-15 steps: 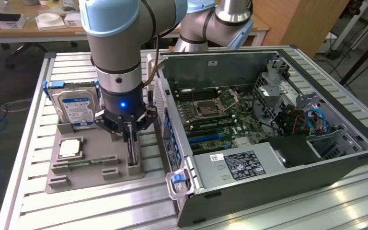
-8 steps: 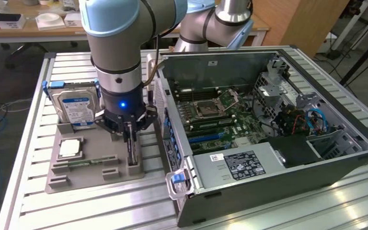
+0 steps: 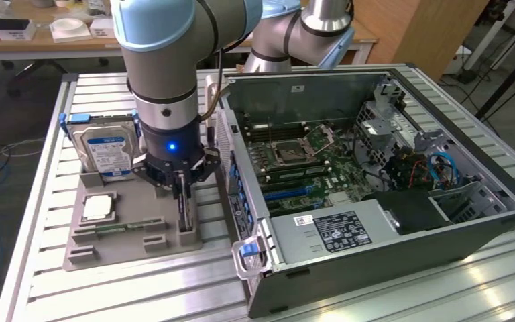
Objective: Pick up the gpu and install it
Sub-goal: 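Pick up the gpu and move the gpu toward the slot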
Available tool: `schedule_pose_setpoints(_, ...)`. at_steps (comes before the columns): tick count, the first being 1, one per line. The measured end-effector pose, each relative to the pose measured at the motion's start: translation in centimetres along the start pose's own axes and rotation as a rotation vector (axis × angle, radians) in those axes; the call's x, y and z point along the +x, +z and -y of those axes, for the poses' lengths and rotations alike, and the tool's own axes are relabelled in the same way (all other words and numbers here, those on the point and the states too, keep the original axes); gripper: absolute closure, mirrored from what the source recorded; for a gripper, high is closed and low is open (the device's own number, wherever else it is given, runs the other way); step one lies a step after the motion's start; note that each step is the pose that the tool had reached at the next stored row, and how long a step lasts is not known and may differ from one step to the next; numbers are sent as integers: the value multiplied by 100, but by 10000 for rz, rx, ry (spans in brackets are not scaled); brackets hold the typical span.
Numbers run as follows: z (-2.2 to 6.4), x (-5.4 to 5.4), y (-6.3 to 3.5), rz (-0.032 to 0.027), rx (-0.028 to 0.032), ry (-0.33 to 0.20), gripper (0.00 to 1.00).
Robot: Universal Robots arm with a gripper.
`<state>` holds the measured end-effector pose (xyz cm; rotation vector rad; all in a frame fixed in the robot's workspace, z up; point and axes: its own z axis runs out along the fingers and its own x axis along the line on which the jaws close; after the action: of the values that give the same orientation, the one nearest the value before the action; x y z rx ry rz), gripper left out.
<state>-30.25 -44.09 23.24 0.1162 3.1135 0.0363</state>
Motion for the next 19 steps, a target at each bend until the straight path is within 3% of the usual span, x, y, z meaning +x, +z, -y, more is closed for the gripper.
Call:
schedule_pose_setpoints(8, 0, -1, -4, 3, -2, 0, 74)
schedule_pose_setpoints(19, -3, -4, -132, 0, 0, -1, 74)
